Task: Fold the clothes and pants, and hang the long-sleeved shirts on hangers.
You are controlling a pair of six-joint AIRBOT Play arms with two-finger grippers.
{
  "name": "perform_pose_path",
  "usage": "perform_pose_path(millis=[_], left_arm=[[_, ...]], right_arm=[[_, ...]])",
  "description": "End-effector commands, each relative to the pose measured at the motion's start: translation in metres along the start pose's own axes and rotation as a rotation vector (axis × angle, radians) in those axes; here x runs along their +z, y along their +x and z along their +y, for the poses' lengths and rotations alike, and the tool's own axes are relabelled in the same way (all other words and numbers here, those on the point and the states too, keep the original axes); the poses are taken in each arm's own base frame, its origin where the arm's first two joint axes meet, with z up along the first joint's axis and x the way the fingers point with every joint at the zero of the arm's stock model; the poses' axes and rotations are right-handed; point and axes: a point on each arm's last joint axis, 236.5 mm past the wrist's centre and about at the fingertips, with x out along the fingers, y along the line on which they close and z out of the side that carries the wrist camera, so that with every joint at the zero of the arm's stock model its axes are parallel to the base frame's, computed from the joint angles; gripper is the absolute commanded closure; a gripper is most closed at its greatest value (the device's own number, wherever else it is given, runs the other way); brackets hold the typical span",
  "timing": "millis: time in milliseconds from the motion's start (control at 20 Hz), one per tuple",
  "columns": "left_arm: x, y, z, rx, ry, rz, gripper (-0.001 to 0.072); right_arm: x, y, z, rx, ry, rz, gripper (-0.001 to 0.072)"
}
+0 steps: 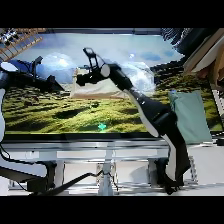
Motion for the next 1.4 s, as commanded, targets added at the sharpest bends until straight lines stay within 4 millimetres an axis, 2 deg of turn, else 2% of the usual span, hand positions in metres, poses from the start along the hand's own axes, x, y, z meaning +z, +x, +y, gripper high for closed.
perform_pose_path(millis=[0,100,150,200,250,350,450,550,750,900,1000,1050,1100,1150,1200,1300,1350], left_arm=[[-0.007,-0.001,0.009,0.045,0.012,0.029,0.0702],[-0.014,-0.002,0.021,0.098,-0.001,0.058,0.0702],[-0.016,-0.002,0.027,0.124,-0.018,0.065,0.0702],[-0.017,-0.003,0.03,0.136,-0.032,0.068,0.0702],[-0.016,-0.002,0.029,0.136,-0.045,0.064,0.0702],[-0.012,0.0,0.028,0.143,-0.057,0.05,0.0702],[-0.013,0.005,0.023,0.142,-0.046,0.059,0.0702],[-0.015,0.01,0.017,0.14,-0.031,0.074,0.0702],[-0.018,0.019,0.008,0.138,-0.006,0.092,0.0702],[-0.019,0.021,0.006,0.137,0.007,0.097,0.0702],[-0.019,0.021,0.006,0.137,0.007,0.097,0.0702],[-0.019,0.021,0.006,0.137,0.007,0.097,0.0702],[-0.019,0.021,0.006,0.137,0.007,0.097,0.0702],[-0.019,0.021,0.006,0.137,0.007,0.097,0.0702],[-0.019,0.021,0.006,0.137,0.007,0.098,0.0702],[-0.021,0.021,0.005,0.134,0.006,0.108,0.0703],[-0.024,0.021,0.004,0.131,0.005,0.119,0.0702]], right_arm=[[0.025,-0.092,-0.05,-0.171,-0.014,-0.003,0.0146],[0.007,-0.153,-0.112,-0.257,0.113,0.06,0.0147],[-0.008,-0.175,-0.138,-0.275,0.187,0.089,0.0149],[-0.026,-0.189,-0.158,-0.257,0.279,0.118,0.0148],[-0.043,-0.192,-0.167,-0.198,0.365,0.144,0.0148],[-0.074,-0.174,-0.177,-0.058,0.495,0.165,0.0116],[-0.096,-0.149,-0.201,-0.03,0.574,0.124,0.0071],[-0.107,-0.127,-0.215,0.023,0.61,0.105,0.0071],[-0.084,-0.099,-0.222,0.178,0.636,0.012,0.007],[-0.082,-0.084,-0.228,0.194,0.654,0.032,0.007],[-0.08,-0.073,-0.225,0.204,0.659,0.04,0.0073],[-0.077,-0.067,-0.218,0.219,0.649,0.044,0.0097],[-0.073,-0.061,-0.209,0.23,0.63,0.045,0.0185],[-0.065,-0.054,-0.202,0.224,0.604,0.033,0.038],[-0.055,-0.05,-0.198,0.213,0.588,0.009,0.068],[-0.035,-0.058,-0.187,0.218,0.569,-0.016,0.0695],[-0.023,-0.07,-0.185,0.211,0.571,-0.038,0.0696]])
